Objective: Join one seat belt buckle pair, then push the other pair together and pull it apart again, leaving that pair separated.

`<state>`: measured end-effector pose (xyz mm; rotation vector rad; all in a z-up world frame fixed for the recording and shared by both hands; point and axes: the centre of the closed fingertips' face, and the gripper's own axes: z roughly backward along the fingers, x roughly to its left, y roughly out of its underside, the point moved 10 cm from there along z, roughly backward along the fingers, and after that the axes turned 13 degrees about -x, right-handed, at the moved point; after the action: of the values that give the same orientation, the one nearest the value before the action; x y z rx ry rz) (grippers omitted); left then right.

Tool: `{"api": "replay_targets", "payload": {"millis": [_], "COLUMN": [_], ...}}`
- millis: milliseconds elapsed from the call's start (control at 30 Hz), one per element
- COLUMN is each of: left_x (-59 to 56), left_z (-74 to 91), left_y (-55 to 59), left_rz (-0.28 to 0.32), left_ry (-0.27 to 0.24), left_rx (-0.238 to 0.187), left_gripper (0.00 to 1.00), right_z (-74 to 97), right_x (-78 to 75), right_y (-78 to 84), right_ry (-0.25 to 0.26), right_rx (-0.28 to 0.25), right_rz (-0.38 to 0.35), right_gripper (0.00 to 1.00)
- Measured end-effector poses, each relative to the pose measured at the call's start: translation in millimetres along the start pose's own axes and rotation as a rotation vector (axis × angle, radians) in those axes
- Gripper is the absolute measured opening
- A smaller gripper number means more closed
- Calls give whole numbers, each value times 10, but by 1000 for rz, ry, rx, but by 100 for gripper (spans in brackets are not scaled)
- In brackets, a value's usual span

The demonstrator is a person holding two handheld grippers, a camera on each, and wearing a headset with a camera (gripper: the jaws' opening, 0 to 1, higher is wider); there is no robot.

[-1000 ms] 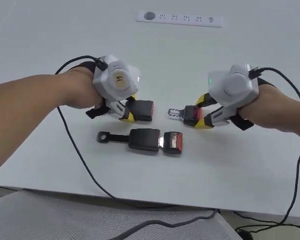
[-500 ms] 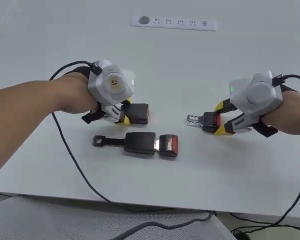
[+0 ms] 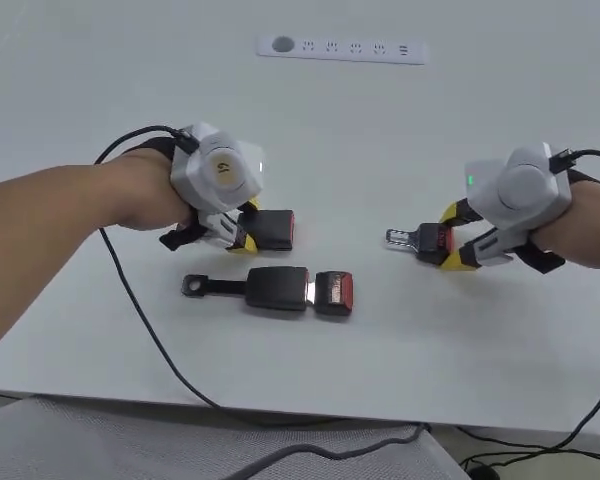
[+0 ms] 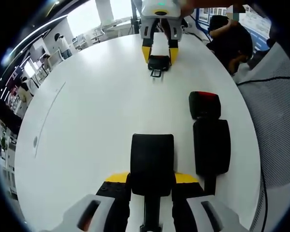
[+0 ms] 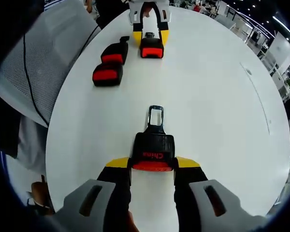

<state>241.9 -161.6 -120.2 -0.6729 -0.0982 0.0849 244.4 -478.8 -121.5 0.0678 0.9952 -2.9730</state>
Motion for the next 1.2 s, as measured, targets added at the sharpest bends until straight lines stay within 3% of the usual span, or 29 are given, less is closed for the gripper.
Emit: {"api": "replay_targets", "payload": {"millis": [267, 433, 500, 567, 633, 667, 733, 800, 867, 933, 1033, 1200], "left_x": [-18, -13, -26, -28, -20, -18, -27, -32, -73, -117, -259, -403], "left_z": [7, 22, 26, 33, 51, 75, 156, 189, 321, 390, 513, 683], "left_y": [-12, 5, 8, 8, 14, 9, -20, 2, -43, -12, -16, 122], "left_rz": [-5, 52, 45, 27, 64, 70, 73, 84, 101, 133, 129, 169], "left_ry": [-10, -51, -47, -69, -95, -100, -119, -139, -164, -208, -225, -272], "left_rx": [-3, -25, -29, -34, -47, -54, -73, -87, -102, -108, -115, -123], "left_gripper": [34, 38, 40, 48, 54, 55, 56, 58, 62, 69, 74, 83], "right_z": [4, 8, 26, 59, 83, 83, 132, 174, 221, 259, 302, 345], "right_x": [8, 17, 35, 55, 72, 85, 67, 96, 144, 206, 336, 542], "right_y": [-21, -25, -41, -54, -51, -30, -67, -89, -99, -111, -112, -90], "right_ry": [0, 26, 34, 55, 80, 94, 169, 183, 193, 216, 233, 268], "right_rx": [7, 5, -9, -19, -32, -42, -64, -75, -94, -106, -126, -169], "right_rz": [11, -14, -17, -29, -50, -70, -85, -98, -114, -118, -143, -199], "right_gripper": [33, 37, 39, 40, 42, 43, 52, 56, 57, 58, 61, 63]}}
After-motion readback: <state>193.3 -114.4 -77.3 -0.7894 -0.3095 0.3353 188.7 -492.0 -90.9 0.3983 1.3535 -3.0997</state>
